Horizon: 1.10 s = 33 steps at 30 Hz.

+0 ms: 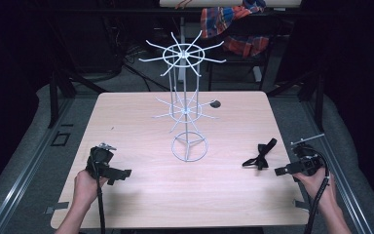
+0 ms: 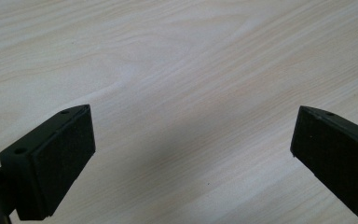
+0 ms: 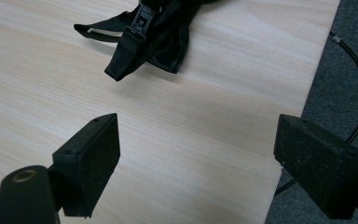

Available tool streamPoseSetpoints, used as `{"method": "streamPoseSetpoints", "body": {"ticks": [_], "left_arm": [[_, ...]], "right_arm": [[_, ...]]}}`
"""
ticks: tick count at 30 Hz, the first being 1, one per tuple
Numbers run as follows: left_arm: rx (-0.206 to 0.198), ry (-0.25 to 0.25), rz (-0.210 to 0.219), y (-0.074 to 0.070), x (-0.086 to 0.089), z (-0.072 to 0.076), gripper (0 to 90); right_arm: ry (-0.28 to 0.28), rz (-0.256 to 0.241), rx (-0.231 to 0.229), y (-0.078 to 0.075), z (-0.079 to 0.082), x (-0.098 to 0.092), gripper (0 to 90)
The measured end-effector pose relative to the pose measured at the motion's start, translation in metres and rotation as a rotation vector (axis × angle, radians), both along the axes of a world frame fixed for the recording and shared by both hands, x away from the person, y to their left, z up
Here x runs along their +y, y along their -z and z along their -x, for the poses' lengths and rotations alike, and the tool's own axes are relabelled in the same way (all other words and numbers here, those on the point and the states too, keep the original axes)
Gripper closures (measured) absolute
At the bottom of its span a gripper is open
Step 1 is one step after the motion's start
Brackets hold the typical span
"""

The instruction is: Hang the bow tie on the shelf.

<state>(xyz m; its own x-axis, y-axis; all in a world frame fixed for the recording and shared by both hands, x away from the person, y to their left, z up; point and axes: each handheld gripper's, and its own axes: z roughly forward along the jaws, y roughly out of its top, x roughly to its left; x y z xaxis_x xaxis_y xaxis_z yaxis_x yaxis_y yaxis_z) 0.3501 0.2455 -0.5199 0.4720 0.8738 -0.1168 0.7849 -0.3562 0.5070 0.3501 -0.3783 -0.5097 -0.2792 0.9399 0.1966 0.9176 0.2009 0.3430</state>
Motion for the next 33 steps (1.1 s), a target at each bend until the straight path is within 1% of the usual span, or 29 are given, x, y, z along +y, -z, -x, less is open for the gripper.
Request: {"method": "streamPoseSetpoints", "body": {"ticks": [3,4,6,8,11,12,13,14,15,17,19,20,21,22,24,27,30,31,33], "left_arm": [[-0.001,-0.001,0.001,0.000,0.000,0.000,0.0],[0.001,0.001,0.003,0.000,0.000,0.000,0.0],[0.002,0.002,0.003,0.000,0.000,0.000,0.0],[-0.001,0.004,0.002,0.000,0.000,0.001,0.0],[-0.003,-0.004,0.005,0.000,0.001,0.001,0.0],[-0.007,-0.003,0.007,0.000,0.000,0.001,0.0],[-0.004,0.001,0.005,-0.001,0.000,0.001,0.0],[-0.004,0.003,0.004,0.000,-0.001,0.000,0.0],[-0.005,0.003,0.003,0.000,-0.002,0.000,0.0],[-0.001,0.008,0.005,0.000,-0.002,0.000,0.0],[-0.002,0.021,0.006,0.000,-0.001,0.000,0.0],[-0.007,0.017,0.011,0.000,-0.002,0.001,0.0],[-0.009,0.018,0.011,-0.001,-0.001,0.000,0.0],[-0.009,0.018,0.011,0.000,-0.002,0.000,0.0],[-0.004,0.023,0.010,0.000,-0.002,0.000,0.0],[-0.004,0.023,0.009,0.000,-0.002,0.001,0.0],[-0.014,0.033,0.013,-0.001,-0.003,0.001,0.0],[-0.014,0.036,0.009,-0.001,-0.003,0.002,0.0],[-0.014,0.038,0.007,-0.001,-0.004,0.002,0.0]], "right_arm": [[-0.003,-0.012,0.000,-0.001,-0.001,0.000,12.8],[0.008,-0.020,-0.009,0.000,0.000,0.001,12.0],[0.007,-0.020,-0.009,-0.001,-0.001,0.001,11.0],[0.006,-0.026,-0.014,-0.002,-0.001,0.000,8.9],[0.021,-0.047,-0.024,-0.002,-0.002,0.001,5.5],[0.010,-0.042,-0.017,-0.002,-0.003,0.001,5.1],[0.009,-0.047,-0.020,-0.002,-0.003,0.000,4.7],[0.016,-0.051,-0.022,-0.002,-0.003,0.000,4.4],[0.026,-0.063,-0.034,-0.002,-0.003,0.000,4.3],[0.032,-0.069,-0.041,-0.004,-0.004,0.000,4.2],[0.046,-0.083,-0.050,-0.005,-0.006,0.001,0.9],[0.052,-0.089,-0.049,-0.005,-0.008,0.001,0.0],[0.050,-0.084,-0.048,-0.005,-0.008,0.001,0.0],[0.051,-0.097,-0.053,-0.005,-0.009,0.002,0.0],[0.060,-0.103,-0.070,-0.006,-0.011,0.003,0.0],[0.060,-0.116,-0.076,-0.009,-0.015,0.005,0.0],[0.087,-0.108,-0.089,-0.013,-0.022,0.007,1.1],[0.106,-0.115,-0.099,-0.014,-0.024,0.009,2.5],[0.116,-0.131,-0.112,-0.017,-0.029,0.011,4.8]]}}
